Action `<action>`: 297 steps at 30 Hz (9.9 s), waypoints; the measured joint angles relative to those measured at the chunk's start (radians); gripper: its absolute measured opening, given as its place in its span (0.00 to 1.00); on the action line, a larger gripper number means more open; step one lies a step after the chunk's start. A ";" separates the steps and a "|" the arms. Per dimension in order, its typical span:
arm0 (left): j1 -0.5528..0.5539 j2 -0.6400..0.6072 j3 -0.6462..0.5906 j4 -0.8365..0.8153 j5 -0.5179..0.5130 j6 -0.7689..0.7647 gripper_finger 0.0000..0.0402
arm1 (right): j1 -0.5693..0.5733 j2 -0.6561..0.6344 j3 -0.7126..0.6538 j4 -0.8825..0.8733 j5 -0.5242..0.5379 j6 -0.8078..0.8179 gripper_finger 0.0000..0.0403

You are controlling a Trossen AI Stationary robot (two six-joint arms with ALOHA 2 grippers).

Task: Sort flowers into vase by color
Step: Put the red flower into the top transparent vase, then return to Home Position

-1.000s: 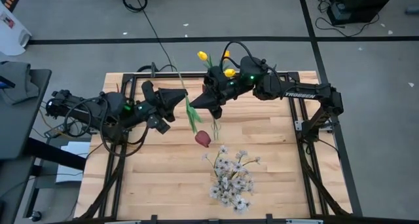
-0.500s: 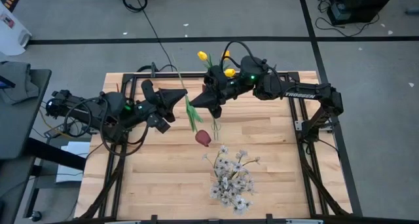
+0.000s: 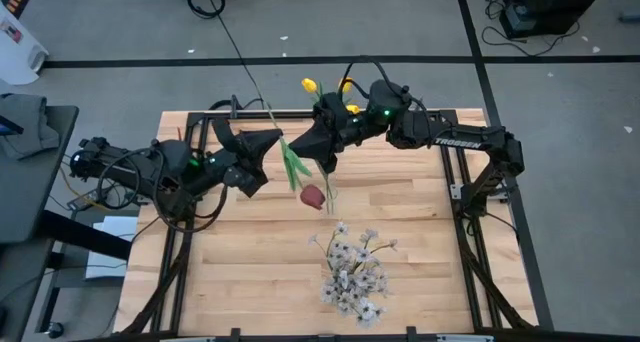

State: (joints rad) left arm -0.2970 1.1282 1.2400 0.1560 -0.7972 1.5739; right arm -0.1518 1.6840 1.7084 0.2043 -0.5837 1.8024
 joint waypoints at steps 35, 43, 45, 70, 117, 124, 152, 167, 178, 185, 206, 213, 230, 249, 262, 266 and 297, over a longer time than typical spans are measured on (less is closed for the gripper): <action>0.000 -0.135 0.002 0.031 -0.136 -1.144 0.02 | -0.526 -0.076 0.000 0.139 -0.336 -0.530 0.60; 0.012 -0.127 0.002 -0.071 -0.067 -1.511 0.02 | -0.737 -0.157 0.000 0.131 -0.433 -0.710 0.60; 0.026 -0.116 0.002 -0.147 -0.067 -1.612 0.02 | -0.786 -0.178 0.000 0.126 -0.458 -0.737 0.60; 0.298 0.203 -0.003 -0.117 0.549 -1.814 0.02 | -0.989 -0.274 0.000 0.065 -0.731 -0.816 0.60; 0.368 0.285 -0.492 0.568 0.745 -1.827 0.02 | -1.139 -0.287 0.000 0.067 -0.673 -0.859 0.60; 0.343 0.337 -0.492 0.580 0.754 -1.837 0.02 | -1.139 -0.287 0.000 0.067 -0.694 -0.864 0.60; 0.349 0.352 -0.492 0.472 0.780 -1.789 0.45 | -1.139 -0.286 0.000 0.067 -0.696 -0.916 0.60; 0.349 -0.030 -0.491 0.063 0.721 -1.738 0.70 | -1.139 -0.286 0.000 0.064 -0.658 -0.915 0.60; 0.349 -0.403 -0.491 -0.369 0.510 -1.737 0.70 | -0.994 -0.366 -0.002 -0.792 0.053 -1.219 0.58; 0.349 -0.434 -0.433 -0.570 0.512 -1.738 0.70 | -0.675 -0.468 0.000 -0.962 0.255 -1.516 0.57; 0.349 -0.735 -0.437 -0.839 0.540 -1.765 0.70 | 0.094 -0.878 -0.939 -0.023 0.826 -1.514 0.57; 0.348 -0.874 -0.613 -0.842 0.547 -1.754 0.70 | 0.093 -1.182 -1.168 -0.023 0.856 -1.530 0.57; 0.346 -0.966 -1.083 -0.292 0.618 -1.657 0.70 | 0.092 -1.395 -1.497 -0.050 0.777 -1.531 0.57; 0.334 -0.908 -1.231 -0.127 0.631 -1.504 0.70 | 0.092 -1.564 -1.703 -0.088 0.684 -1.641 0.57; 0.334 -0.675 -1.232 -0.066 0.604 -1.552 0.70 | 0.092 -1.563 -1.703 -0.163 0.719 -1.661 0.57; 0.334 -0.669 -1.232 -0.067 0.604 -1.558 0.70 | 0.092 -1.558 -1.703 -0.163 0.736 -1.614 0.57; 0.334 -0.669 -1.232 -0.035 0.603 -1.556 0.70 | 0.092 -1.558 -1.702 -0.154 0.738 -1.619 0.57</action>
State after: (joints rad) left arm 0.0372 0.4591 0.0078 0.1211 -0.1940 0.0181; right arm -0.0593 0.1261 0.0063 0.0505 0.1539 0.1837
